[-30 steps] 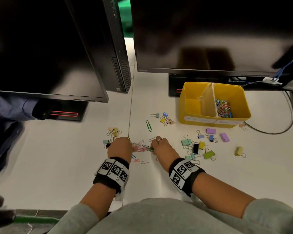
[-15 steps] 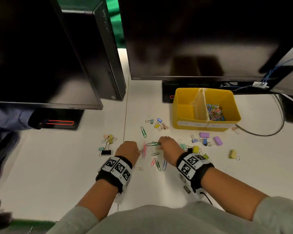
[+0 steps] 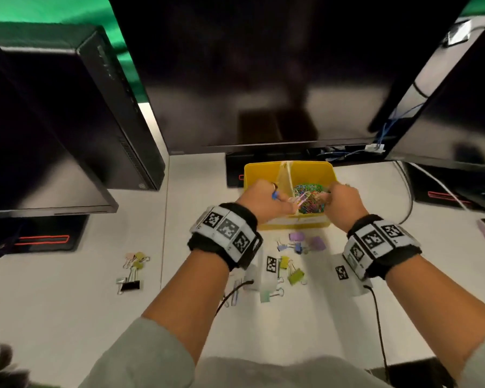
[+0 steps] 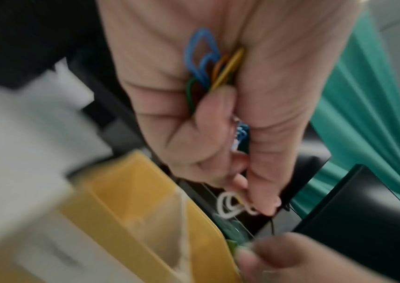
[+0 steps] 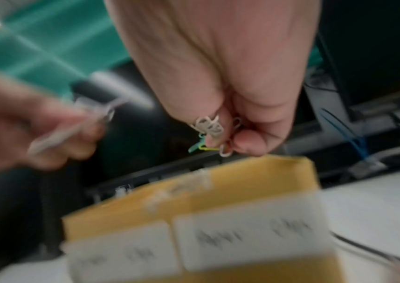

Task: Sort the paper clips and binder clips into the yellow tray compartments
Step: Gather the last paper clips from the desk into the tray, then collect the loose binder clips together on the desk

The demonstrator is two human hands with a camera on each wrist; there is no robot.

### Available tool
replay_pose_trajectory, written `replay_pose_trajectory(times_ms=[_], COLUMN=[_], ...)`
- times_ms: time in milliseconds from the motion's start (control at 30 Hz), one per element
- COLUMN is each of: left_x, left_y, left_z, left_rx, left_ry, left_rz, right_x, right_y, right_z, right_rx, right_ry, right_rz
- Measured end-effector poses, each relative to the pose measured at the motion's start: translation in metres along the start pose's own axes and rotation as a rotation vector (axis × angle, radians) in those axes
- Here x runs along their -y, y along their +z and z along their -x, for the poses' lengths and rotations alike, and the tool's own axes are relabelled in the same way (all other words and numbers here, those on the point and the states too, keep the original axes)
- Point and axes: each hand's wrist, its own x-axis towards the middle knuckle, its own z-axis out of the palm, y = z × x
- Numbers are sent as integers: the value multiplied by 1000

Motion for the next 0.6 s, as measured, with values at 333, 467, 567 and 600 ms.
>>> replay_pose_trajectory(times_ms=[333,467,567,600], left_x=[-52,-51,-54,-48], left_y=[40,43,35,28], left_z=[-85,-76,-53,-44], left_rx=[135,229,168,115], left_ry=[-299,-248,-78,-8], left_rz=[410,705,839,791], right_x=[-24,-14,-5,0], right_y=[10,7,7,7], right_z=[-19,-11,-2,4], right_rx=[-36,-93,-190,-219], right_ry=[40,-46,-100,-123], right_rz=[-132,-219,-234,-251])
